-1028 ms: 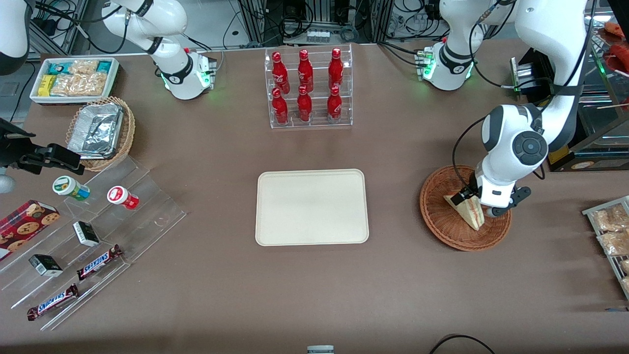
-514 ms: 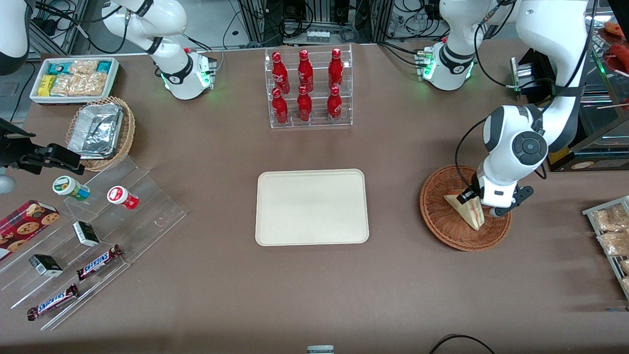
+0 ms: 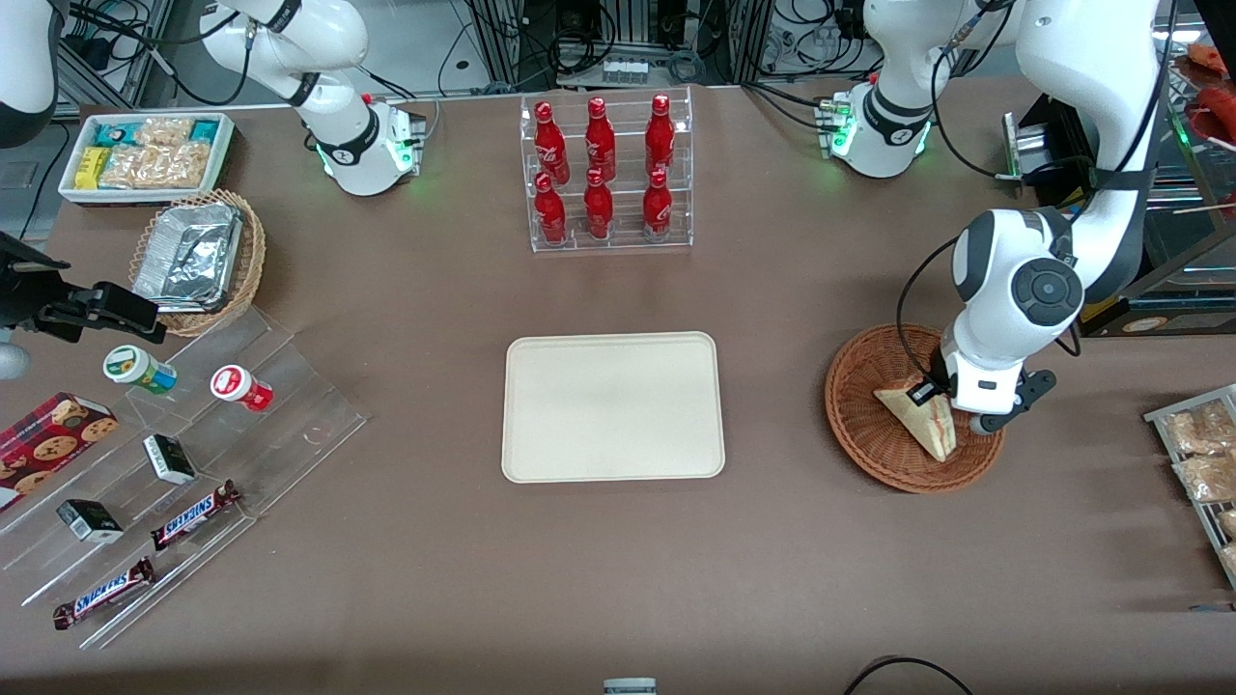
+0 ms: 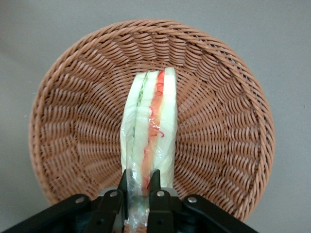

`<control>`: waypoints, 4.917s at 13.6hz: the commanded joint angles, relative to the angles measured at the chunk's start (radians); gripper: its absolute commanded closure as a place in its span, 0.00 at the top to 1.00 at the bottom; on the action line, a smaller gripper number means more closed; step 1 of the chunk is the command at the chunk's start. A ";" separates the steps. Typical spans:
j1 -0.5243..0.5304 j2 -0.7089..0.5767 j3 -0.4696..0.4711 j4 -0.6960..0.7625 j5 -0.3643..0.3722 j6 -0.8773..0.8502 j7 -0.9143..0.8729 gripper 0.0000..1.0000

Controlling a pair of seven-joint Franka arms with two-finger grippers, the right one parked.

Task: Place sandwich from basket to tray

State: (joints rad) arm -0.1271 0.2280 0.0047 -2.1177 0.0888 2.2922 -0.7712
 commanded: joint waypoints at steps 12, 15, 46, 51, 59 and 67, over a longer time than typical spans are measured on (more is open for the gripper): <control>-0.040 0.010 -0.446 0.445 -0.001 -0.593 -0.065 0.00; -0.165 0.144 -0.450 0.543 0.005 -0.521 -0.131 0.00; -0.269 0.296 -0.433 0.823 0.177 -0.557 -0.421 0.99; -0.125 0.139 -0.433 0.823 0.173 -0.785 -0.352 0.99; 0.231 -0.047 -0.431 0.794 0.026 -0.987 0.259 0.99; 0.120 -0.214 0.017 0.667 -0.090 -1.027 0.763 0.99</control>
State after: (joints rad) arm 0.0630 0.0884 -0.0605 -1.3607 0.0149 1.2562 -0.0469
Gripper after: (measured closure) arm 0.004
